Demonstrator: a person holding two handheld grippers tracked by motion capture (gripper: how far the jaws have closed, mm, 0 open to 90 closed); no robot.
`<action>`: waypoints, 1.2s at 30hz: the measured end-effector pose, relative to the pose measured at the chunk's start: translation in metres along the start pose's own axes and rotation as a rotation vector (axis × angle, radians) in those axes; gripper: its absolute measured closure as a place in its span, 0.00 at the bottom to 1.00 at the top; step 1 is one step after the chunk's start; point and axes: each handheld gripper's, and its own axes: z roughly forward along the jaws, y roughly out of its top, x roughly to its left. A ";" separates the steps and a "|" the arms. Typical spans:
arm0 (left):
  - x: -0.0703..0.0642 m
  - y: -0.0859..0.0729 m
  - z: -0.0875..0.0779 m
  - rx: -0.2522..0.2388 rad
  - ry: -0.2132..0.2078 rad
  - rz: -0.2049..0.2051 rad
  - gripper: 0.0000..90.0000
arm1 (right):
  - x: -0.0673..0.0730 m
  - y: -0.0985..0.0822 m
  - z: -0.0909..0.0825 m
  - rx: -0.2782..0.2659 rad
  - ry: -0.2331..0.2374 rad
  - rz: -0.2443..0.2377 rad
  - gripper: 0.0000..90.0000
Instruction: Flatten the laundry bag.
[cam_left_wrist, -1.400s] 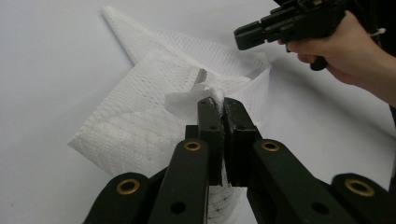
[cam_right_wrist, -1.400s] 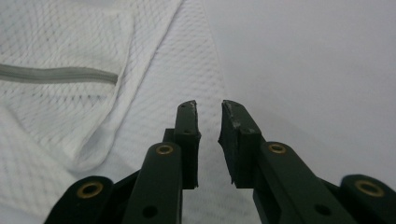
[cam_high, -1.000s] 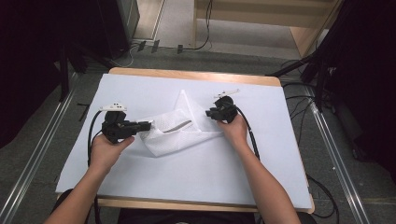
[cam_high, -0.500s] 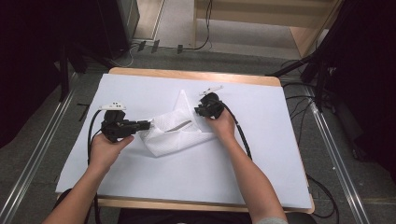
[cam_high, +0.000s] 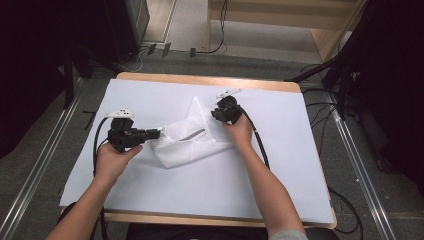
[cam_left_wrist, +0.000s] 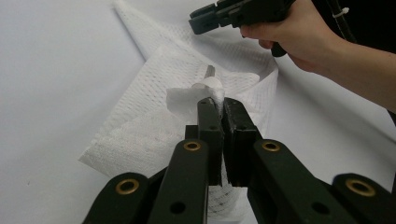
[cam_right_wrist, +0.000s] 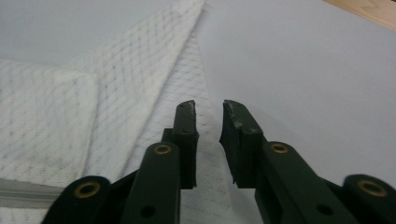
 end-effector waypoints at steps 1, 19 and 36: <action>0.000 0.000 0.000 0.000 0.001 -0.001 0.98 | -0.001 0.000 0.003 0.011 0.010 -0.002 0.80; 0.003 0.000 -0.004 -0.016 0.011 -0.004 0.98 | 0.001 0.002 0.000 0.019 0.037 0.041 1.00; -0.001 -0.005 0.002 0.007 -0.030 -0.036 1.00 | -0.060 -0.038 -0.072 -0.042 -0.073 0.184 1.00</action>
